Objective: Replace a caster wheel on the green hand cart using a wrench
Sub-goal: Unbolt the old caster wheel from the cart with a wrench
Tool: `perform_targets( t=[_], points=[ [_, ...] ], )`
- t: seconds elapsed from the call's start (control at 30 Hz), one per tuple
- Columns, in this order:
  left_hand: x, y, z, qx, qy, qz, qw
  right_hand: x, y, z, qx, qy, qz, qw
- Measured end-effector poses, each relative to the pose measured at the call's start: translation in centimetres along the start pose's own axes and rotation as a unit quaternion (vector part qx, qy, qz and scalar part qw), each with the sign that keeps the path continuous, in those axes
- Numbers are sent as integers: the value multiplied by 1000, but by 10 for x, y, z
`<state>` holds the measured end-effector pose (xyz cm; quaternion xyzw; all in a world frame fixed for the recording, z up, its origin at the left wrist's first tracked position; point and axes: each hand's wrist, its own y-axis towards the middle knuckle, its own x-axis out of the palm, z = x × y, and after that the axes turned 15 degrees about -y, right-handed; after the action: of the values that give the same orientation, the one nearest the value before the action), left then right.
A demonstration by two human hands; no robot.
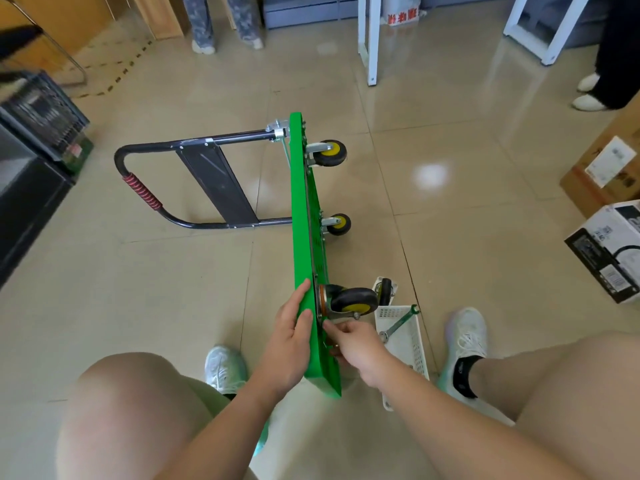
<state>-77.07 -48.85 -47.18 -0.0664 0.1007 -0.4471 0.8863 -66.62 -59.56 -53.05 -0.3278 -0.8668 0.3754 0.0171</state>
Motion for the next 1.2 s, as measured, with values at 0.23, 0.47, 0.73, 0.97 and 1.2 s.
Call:
perform_targets(
  t=[0.23,0.47,0.73,0.97,1.2],
  points=[
    [1,-1,5,-15,3,4,1000,6,12,6,5,79,4,997],
    [3,-1,5,-11,-4,3,1000,8,12,1,48,189,-57,979],
    [3,-1,5,-16,0,6,1000,12,11,-2,66,277,-72,956],
    [2,-1,4,-23,-9,1,1000,16,16,0,72,279,-52,956],
    [3,-1,6,-20,1,2,1000,17,15,1,71,268,-56,959]
  ],
)
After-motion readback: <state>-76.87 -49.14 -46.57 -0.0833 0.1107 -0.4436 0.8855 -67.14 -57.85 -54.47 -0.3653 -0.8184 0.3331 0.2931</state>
